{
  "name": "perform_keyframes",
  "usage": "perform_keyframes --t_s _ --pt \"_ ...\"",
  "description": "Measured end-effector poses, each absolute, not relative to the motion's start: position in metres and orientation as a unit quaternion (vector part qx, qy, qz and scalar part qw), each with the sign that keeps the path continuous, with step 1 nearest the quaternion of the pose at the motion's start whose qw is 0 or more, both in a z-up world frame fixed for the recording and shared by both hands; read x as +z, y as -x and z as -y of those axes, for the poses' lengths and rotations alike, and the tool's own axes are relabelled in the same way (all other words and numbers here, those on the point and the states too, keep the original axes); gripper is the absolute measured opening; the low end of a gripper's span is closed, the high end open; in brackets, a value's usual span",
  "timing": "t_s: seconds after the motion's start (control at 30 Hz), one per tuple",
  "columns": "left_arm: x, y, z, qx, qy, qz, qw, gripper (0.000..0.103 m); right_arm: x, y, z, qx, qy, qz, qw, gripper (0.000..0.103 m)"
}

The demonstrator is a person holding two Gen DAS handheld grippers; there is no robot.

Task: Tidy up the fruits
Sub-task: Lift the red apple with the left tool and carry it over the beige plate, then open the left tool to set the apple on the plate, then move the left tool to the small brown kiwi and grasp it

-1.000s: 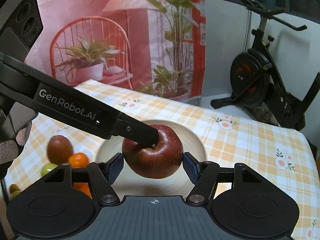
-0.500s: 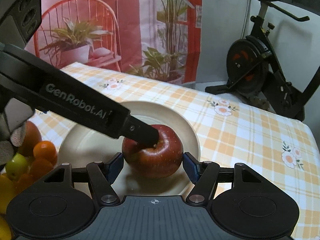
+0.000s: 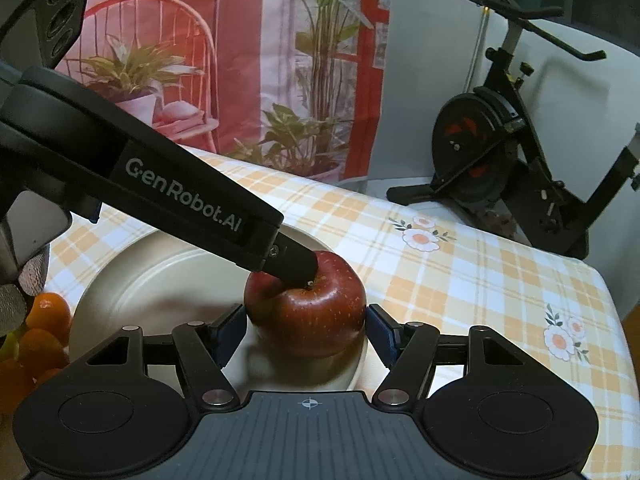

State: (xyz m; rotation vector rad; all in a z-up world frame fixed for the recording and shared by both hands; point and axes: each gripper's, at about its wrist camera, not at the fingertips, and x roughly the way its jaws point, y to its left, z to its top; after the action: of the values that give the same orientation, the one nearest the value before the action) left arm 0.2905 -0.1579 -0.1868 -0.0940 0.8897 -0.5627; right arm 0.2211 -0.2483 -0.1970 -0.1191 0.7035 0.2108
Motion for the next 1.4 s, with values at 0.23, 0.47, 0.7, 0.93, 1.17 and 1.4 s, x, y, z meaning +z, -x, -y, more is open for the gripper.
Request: perform_keyframes --t_s 0.23,0.47,0.7,0.93,1.17,1.4 --pt "-0.183 -0.286 0.162 -0.262 0.031 -0.423 0.867 0.044 -0.193 -0.211 0.250 0.083 0.047 -0.340 0.936 0.068" --pt "-0.172 -0.273 0.152 -0.254 0.030 -0.419 0.871 0.044 -0.182 -0.179 0.255 0.067 -0.002 -0.328 0.942 0.068" --pt "-0.151 -0.245 0.135 -0.238 0.025 -0.399 0.885 0.044 -0.168 -0.131 0.248 0.057 -0.063 -0.305 0.949 0.068" --pt "-0.125 -0.206 0.102 -0.207 0.016 -0.375 0.904 0.044 -0.160 -0.090 0.233 0.052 -0.098 -0.301 0.947 0.068" --pt "-0.105 -0.162 0.053 -0.166 0.025 -0.353 0.920 0.044 -0.157 -0.063 0.211 0.061 -0.096 -0.306 0.945 0.068" --pt "-0.101 -0.124 0.006 -0.130 0.036 -0.345 0.929 0.044 -0.157 -0.058 0.190 0.078 -0.082 -0.317 0.942 0.068"
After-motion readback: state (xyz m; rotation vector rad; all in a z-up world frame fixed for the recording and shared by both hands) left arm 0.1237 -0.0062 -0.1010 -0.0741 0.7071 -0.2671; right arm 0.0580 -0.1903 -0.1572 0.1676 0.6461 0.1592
